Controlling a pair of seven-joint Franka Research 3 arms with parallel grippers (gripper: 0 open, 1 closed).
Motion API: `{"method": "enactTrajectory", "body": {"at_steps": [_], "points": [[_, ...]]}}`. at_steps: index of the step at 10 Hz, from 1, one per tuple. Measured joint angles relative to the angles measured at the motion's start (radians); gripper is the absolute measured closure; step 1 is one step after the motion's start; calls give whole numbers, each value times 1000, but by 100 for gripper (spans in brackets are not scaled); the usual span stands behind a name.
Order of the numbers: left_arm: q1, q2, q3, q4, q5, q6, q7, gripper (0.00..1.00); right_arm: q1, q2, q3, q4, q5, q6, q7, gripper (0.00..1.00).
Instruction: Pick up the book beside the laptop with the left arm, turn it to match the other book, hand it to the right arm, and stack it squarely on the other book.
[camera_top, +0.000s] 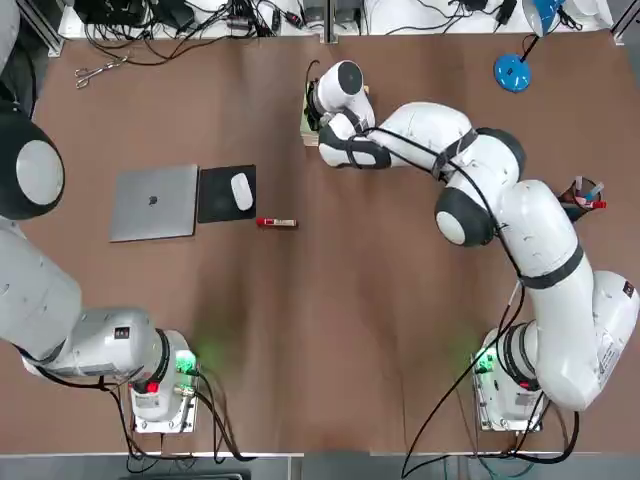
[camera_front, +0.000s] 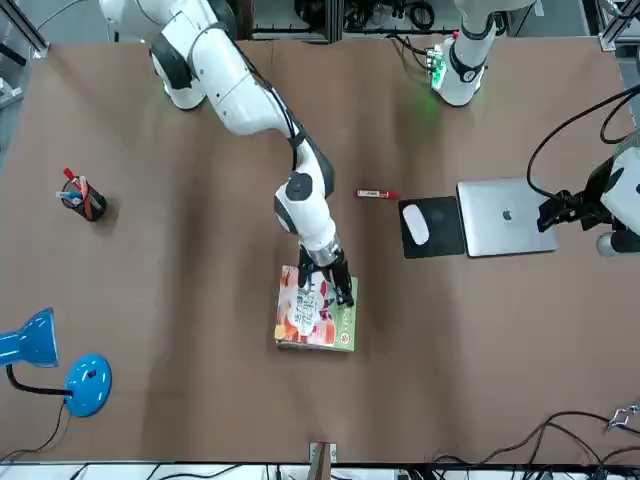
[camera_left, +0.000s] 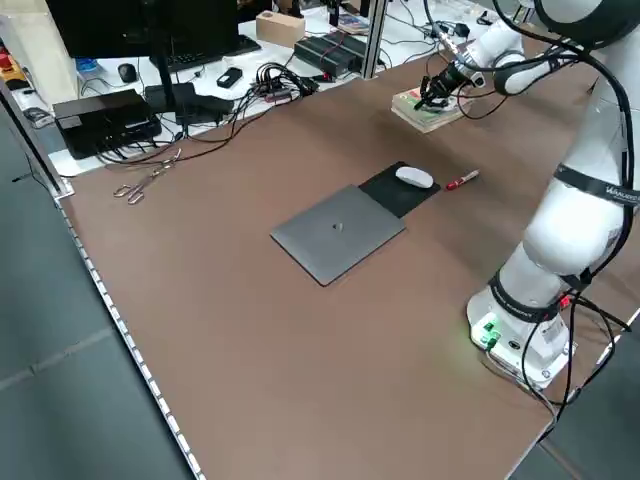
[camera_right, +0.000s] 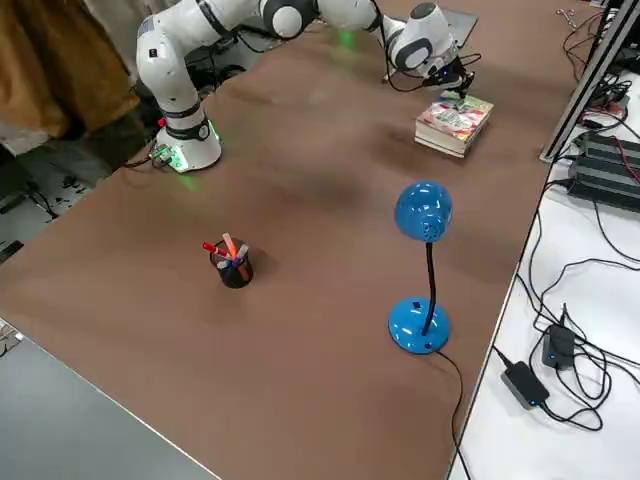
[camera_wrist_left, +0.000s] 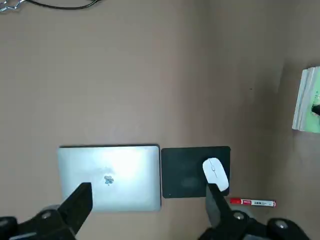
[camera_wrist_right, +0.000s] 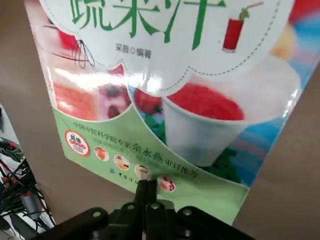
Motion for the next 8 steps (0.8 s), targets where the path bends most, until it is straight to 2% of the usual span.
{"method": "enactTrajectory", "body": {"at_steps": [3, 5, 7, 8], "points": [[0, 1, 0, 0, 0, 0, 0, 0, -1, -78, -4, -2, 0, -50, 2, 99], [1, 1, 0, -1, 0, -1, 0, 0, -20, -145, -35, -8, 0, -119, -67, 99], [2, 2, 0, -1, 0, -1, 0, 0, -112, -178, -34, -18, 5, -192, -255, 99], [3, 3, 0, -1, 0, -1, 0, 0, -170, -185, -9, -21, 8, -220, -349, 99]]}}
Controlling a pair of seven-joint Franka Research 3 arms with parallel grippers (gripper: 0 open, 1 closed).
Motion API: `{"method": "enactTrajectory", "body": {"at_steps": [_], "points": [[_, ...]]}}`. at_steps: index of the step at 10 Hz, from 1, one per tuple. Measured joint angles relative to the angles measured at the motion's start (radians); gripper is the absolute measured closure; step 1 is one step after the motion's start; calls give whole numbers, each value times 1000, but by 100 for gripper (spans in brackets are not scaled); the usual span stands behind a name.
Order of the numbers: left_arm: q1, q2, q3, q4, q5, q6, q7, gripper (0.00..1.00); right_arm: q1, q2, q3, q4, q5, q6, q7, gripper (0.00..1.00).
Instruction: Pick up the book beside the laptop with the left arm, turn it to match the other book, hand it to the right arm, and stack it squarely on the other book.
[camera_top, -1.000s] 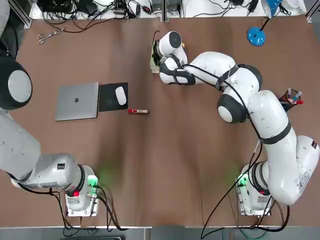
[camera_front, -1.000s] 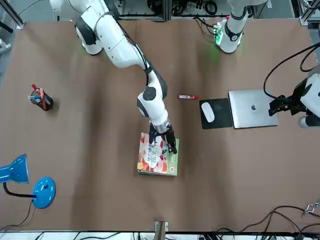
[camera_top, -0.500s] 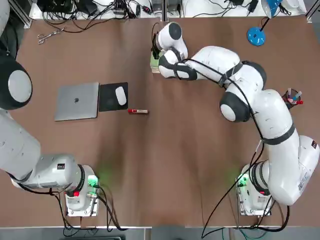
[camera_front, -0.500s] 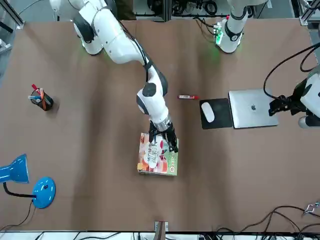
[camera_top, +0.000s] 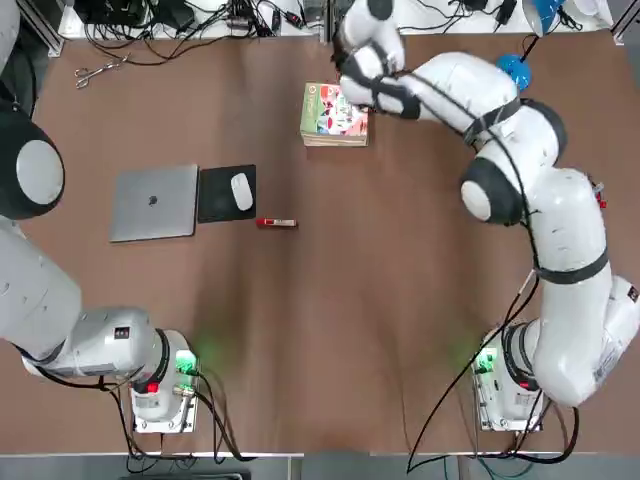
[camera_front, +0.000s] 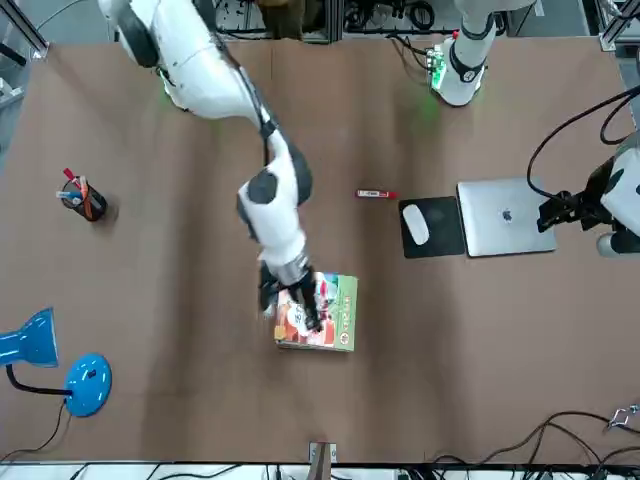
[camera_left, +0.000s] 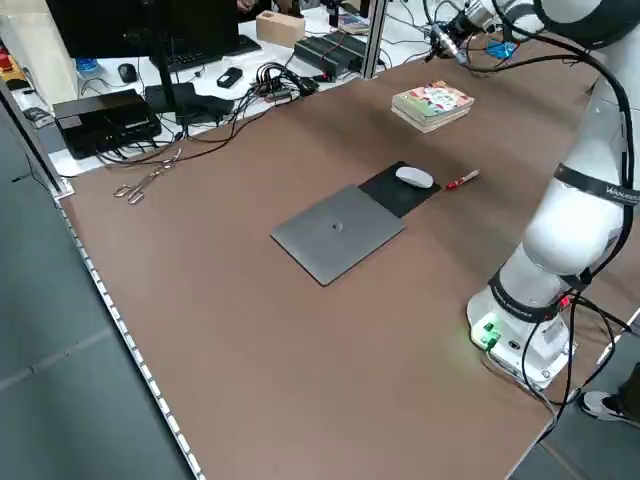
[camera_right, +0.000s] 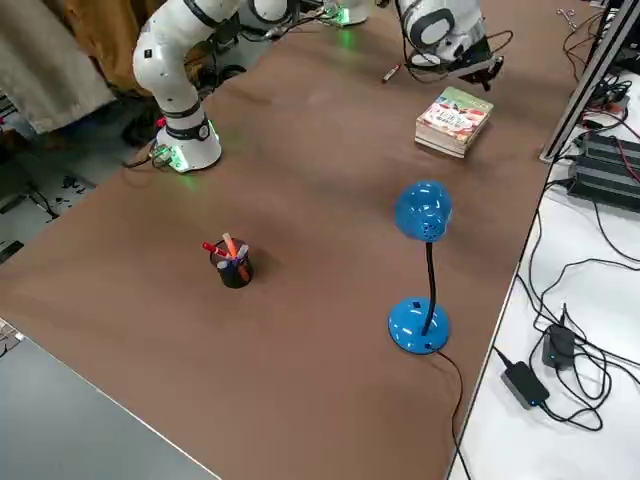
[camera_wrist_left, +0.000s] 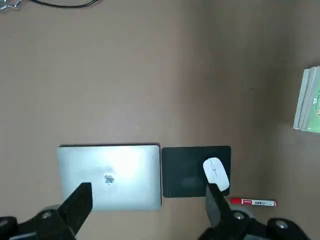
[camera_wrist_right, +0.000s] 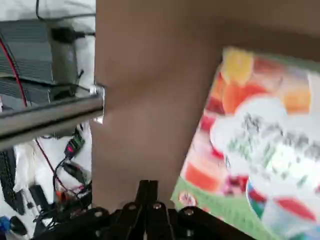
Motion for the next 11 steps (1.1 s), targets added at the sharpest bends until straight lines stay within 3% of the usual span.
{"method": "enactTrajectory", "body": {"at_steps": [3, 4, 8, 11], "points": [[1, 1, 0, 0, 0, -2, 0, 0, -201, -40, 147, 0, 1, -177, -245, 99], [1, 1, 0, 0, 0, -7, 0, 0, -261, -65, 176, 0, 1, -257, -342, 99], [1, 1, -1, 0, 0, -11, 0, 0, -459, -160, 197, 0, 5, -536, -834, 98], [1, 2, -1, 0, 0, -11, 0, 0, -610, -251, 196, 1, 4, -709, -1210, 93]]}}
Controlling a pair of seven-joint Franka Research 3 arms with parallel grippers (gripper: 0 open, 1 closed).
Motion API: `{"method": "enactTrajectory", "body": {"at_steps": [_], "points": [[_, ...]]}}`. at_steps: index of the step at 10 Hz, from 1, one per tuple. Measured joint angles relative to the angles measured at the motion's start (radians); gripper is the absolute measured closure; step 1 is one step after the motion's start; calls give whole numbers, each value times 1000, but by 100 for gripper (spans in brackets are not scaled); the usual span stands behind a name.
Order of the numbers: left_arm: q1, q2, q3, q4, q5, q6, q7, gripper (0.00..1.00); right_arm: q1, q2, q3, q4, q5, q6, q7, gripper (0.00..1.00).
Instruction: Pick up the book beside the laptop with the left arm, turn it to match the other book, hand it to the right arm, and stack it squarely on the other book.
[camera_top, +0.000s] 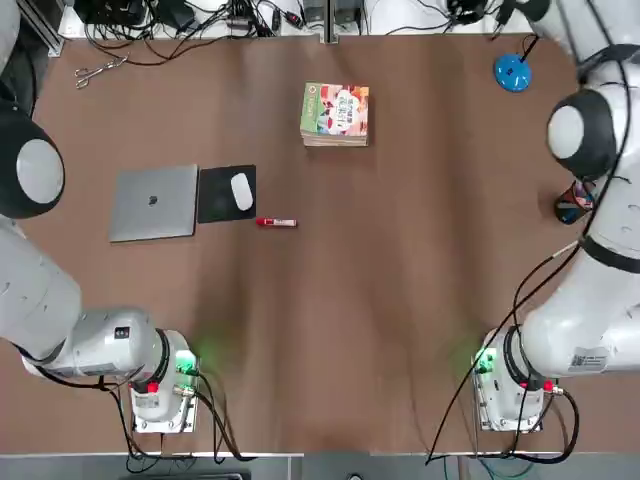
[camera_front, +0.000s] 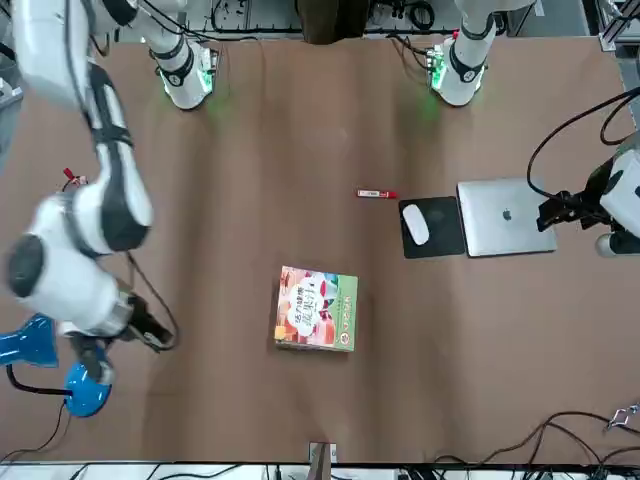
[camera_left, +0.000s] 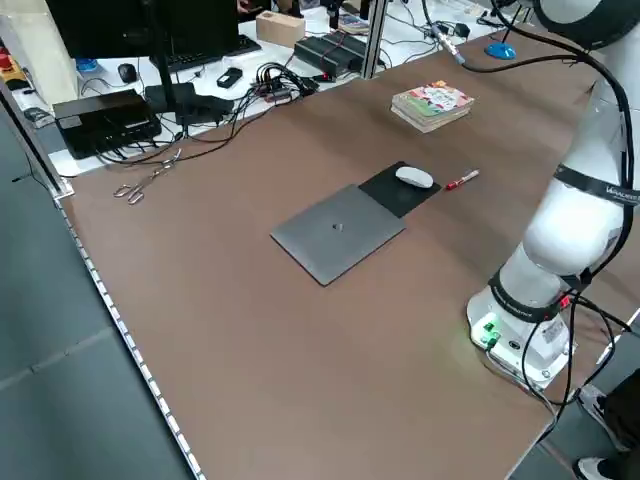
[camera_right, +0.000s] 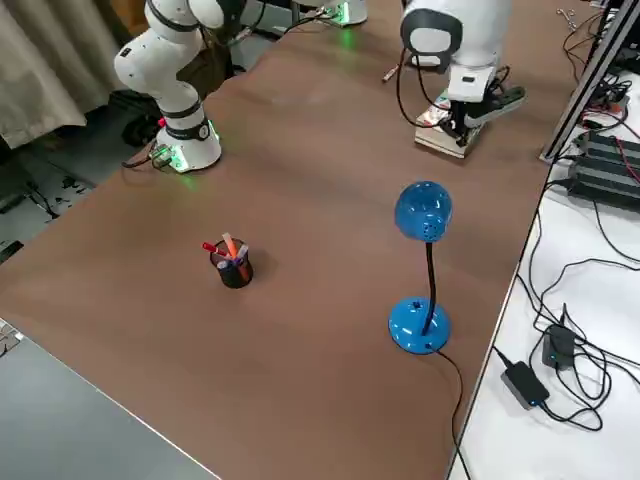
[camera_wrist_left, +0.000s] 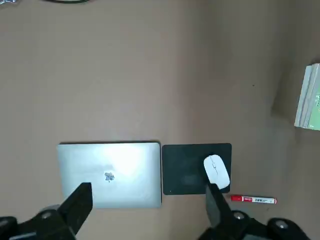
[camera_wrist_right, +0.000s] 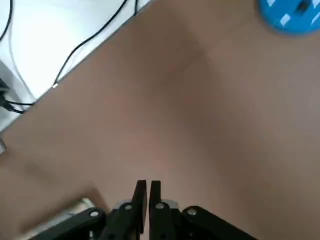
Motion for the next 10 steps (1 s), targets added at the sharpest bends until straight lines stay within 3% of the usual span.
{"method": "enactTrajectory", "body": {"at_steps": [4, 7, 9, 10], "points": [[0, 1, 0, 0, 0, 0, 0, 0, -172, -197, 0, 1, -13, -229, -431, 82], [0, 0, 0, 1, 0, 0, 0, 0, -187, -336, 3, -1, -36, -364, -486, 40], [0, -1, 0, 2, 0, 0, 0, 0, -183, -389, 13, -4, -36, -410, -488, 11], [0, -2, 0, 2, 0, 0, 0, 0, -179, -403, 18, -7, -36, -417, -488, 1]]}}
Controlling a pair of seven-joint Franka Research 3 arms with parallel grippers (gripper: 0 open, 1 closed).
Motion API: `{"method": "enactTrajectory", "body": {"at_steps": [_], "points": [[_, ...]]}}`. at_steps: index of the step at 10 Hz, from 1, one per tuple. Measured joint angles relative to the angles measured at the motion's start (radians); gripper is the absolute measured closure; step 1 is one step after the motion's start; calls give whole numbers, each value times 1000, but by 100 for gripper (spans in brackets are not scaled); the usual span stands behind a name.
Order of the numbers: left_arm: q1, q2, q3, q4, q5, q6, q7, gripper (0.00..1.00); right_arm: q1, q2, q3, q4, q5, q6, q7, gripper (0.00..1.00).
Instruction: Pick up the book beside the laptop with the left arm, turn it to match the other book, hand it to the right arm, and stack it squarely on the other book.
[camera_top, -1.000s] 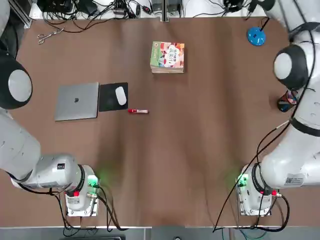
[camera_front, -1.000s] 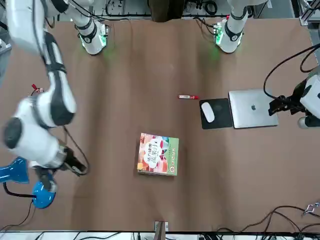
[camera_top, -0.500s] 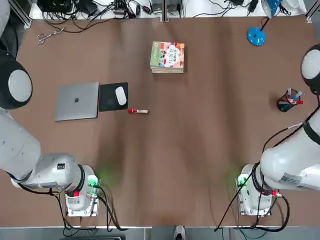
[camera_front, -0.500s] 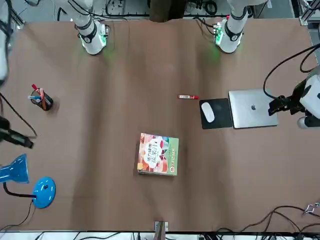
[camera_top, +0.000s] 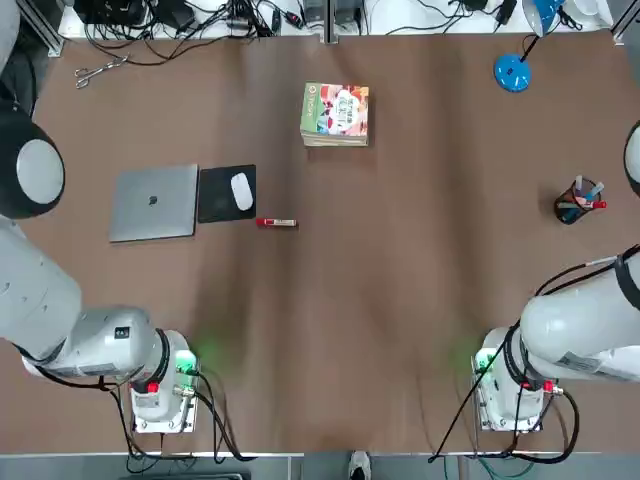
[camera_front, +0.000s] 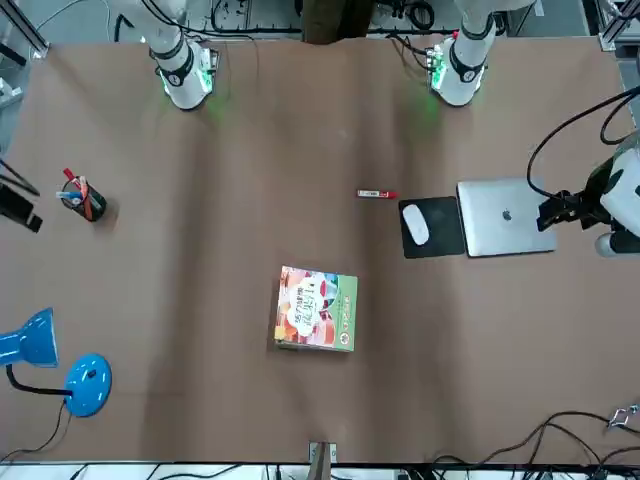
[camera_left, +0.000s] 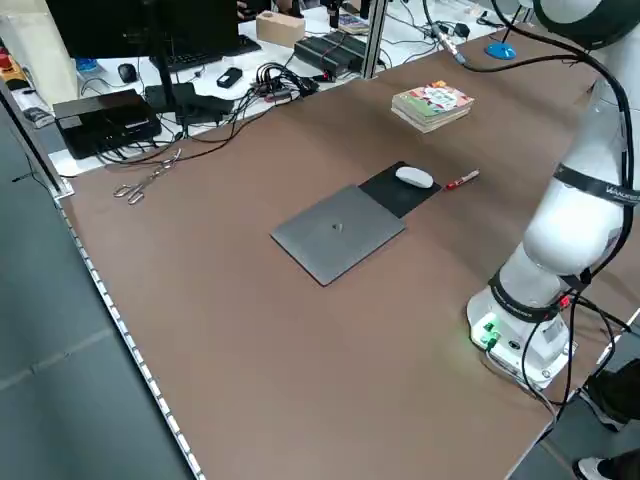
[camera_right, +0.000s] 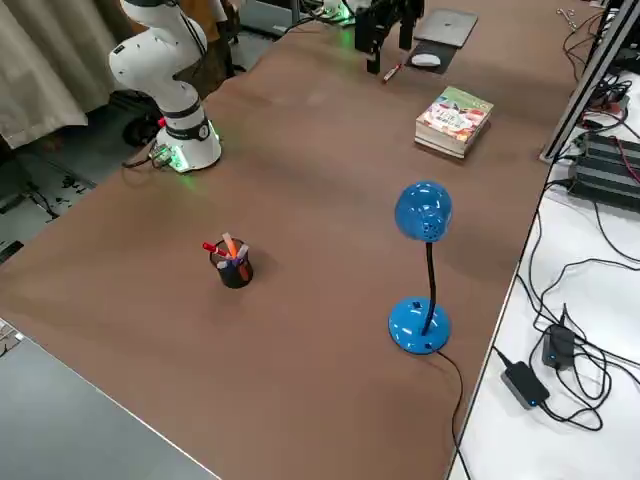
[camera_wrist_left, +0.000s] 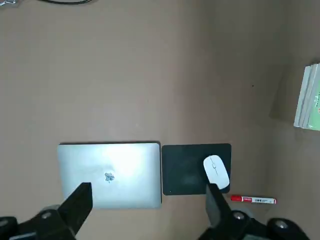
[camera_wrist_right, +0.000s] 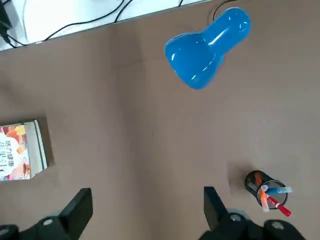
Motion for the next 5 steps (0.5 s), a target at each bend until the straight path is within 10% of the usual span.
{"method": "enactTrajectory", "body": {"at_steps": [5], "points": [[0, -1, 0, 0, 0, 0, 0, 0, 7, -8, 2, -20, -2, 4, -5, 1]]}}
